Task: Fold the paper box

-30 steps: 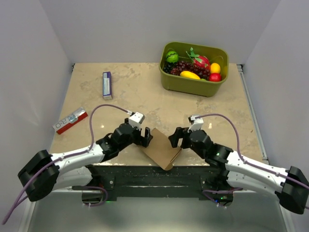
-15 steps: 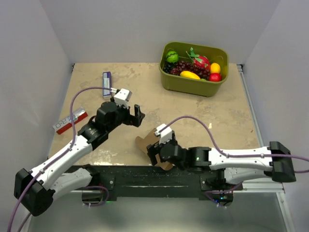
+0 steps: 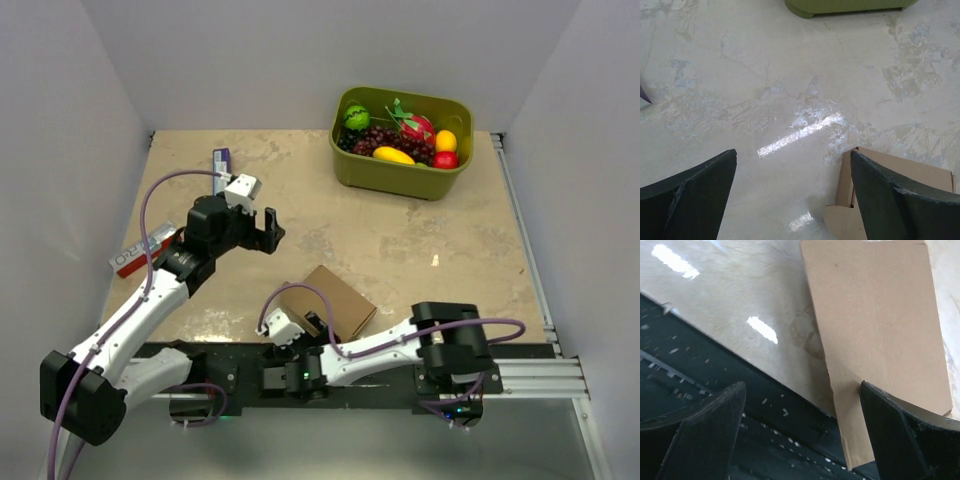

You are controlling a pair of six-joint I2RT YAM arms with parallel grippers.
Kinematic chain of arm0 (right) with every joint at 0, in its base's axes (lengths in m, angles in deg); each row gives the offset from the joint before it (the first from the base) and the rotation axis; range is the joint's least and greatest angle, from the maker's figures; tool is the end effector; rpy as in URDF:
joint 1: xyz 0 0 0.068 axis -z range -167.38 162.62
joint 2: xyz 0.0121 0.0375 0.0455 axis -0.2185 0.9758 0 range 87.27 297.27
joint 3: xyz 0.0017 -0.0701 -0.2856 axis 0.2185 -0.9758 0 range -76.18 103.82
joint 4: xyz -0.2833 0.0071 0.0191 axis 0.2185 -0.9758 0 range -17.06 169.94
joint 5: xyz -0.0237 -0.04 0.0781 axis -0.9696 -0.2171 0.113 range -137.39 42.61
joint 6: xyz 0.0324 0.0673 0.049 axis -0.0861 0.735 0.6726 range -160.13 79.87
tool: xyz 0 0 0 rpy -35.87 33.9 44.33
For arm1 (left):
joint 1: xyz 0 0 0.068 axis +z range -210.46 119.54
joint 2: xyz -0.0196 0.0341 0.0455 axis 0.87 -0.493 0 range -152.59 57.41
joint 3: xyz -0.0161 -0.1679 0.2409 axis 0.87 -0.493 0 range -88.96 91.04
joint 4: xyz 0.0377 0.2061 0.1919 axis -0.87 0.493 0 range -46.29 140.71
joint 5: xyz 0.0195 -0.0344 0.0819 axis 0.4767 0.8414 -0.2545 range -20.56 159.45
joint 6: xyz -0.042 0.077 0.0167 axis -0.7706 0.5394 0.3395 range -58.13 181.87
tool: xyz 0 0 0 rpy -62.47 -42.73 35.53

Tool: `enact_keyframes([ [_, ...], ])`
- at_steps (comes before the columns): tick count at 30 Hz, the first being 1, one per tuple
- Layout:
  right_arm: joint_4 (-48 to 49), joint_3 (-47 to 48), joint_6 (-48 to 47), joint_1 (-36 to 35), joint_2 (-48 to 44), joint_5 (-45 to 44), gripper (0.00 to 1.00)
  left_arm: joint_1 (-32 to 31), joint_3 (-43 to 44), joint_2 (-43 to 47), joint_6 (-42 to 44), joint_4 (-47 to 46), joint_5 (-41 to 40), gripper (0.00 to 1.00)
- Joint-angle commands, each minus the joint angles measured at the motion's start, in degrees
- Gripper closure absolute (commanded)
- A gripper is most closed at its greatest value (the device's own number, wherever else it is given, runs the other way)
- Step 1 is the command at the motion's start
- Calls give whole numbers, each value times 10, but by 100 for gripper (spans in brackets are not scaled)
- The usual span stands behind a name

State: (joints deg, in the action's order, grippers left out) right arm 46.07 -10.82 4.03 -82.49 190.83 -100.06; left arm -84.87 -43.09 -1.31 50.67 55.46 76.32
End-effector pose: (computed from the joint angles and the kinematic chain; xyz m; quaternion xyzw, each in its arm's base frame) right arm 0.0297 0.3773 0.1559 -0.3184 0.8289 -0.0215 0.4594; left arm 0.2568 -0.1270 0.2928 0.1288 0.8308 -0.2129 0.4979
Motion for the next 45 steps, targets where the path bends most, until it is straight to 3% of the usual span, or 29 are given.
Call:
enact_keyframes([
  [1,-221,77,165,-14,65,-135,1,12,-11,-3,15,-25,34,0],
  [7,-284,99,209,-28,83,-179,1,18,-15,-4,16,-30,43,0],
  [14,-234,56,173,-27,48,-184,1,21,-20,-3,15,-32,49,0],
  [24,-49,-13,0,21,-5,-124,1,21,-22,-3,13,-33,56,0],
  [29,13,-33,-81,46,-6,-86,1,22,-24,1,14,-34,56,0],
  [33,22,-36,-91,60,15,-67,2,23,-22,0,15,-33,56,0],
  [37,14,-40,-88,70,35,-59,9,23,-22,1,16,-34,57,0],
  [45,0,-32,-69,94,51,-58,32,23,-22,3,16,-35,62,0],
])
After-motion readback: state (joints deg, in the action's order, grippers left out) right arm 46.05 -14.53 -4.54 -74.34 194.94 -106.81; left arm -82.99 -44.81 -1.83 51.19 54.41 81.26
